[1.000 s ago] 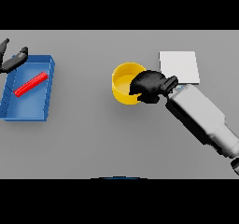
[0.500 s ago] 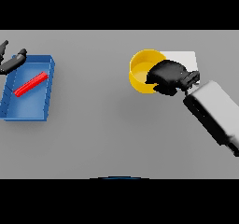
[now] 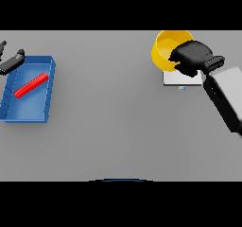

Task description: Pick up the red beaker and tilt it to pour out 1 green nut into yellow bowl. Pick up the yellow bowl and place it on the metallic measuring scale.

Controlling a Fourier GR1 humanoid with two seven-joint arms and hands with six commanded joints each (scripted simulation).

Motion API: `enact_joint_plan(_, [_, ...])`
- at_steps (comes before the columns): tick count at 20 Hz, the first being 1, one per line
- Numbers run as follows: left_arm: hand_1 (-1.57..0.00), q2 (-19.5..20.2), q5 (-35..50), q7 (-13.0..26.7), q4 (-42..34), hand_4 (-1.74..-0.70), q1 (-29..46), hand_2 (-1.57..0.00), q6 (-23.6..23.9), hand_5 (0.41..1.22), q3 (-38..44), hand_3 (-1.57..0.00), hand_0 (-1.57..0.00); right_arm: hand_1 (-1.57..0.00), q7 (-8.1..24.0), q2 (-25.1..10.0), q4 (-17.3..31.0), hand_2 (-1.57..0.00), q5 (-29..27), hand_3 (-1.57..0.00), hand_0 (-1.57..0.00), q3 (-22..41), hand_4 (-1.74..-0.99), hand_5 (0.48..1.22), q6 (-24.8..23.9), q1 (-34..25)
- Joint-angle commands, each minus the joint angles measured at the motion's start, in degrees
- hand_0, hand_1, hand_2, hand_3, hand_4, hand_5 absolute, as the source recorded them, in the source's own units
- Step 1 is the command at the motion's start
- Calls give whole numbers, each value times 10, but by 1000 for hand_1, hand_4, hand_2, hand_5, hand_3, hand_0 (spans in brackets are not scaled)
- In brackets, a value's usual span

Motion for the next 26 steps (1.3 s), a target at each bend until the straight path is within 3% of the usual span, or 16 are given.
enact_joint_plan(1, [1, -2, 3, 7, -6, -853, 0, 1, 0, 761, -1, 1, 1, -1571, -2, 2, 20, -1551, 1, -1154, -1569, -3, -1741, 1221, -10, -1])
enact_joint_plan(7, [1, -11, -9, 20, -1, -864, -2, 1, 10, 789, -10, 1, 1, -1571, -27, 9, 132, -1450, 6, -1240, -1570, -15, -1741, 1221, -59, -22])
enact_joint_plan(18, [1, -8, -8, 20, -4, -844, 3, 1, 7, 783, -10, 1, 1, -1571, -41, 33, 216, -1374, 6, -1448, -1571, -14, -1741, 1221, -83, -26])
enact_joint_plan(20, [1, -3, -4, 22, -4, -838, 1, 1, -1, 779, -7, 1, 1, -1496, -35, 35, 216, -1437, 1, -1249, -1565, -17, -1741, 1221, -79, -25])
enact_joint_plan(21, [1, -5, -3, 23, -12, -836, 3, 1, -2, 775, -10, 1, 1, -1428, -39, 35, 221, -1343, 2, -1110, -1558, -16, -1682, 1221, -74, -27])
enact_joint_plan(22, [1, -4, -2, 24, -14, -837, 3, 1, 0, 773, -8, 1, 1, -1285, -33, 34, 216, -1178, -1, -959, -1471, -18, -1632, 1145, -68, -28])
enact_joint_plan(26, [1, -7, -1, 30, -14, -839, 3, 1, 4, 764, -7, 1, 1, -673, -23, 35, 210, -579, -23, -476, -757, -33, -1513, 923, -44, -22])
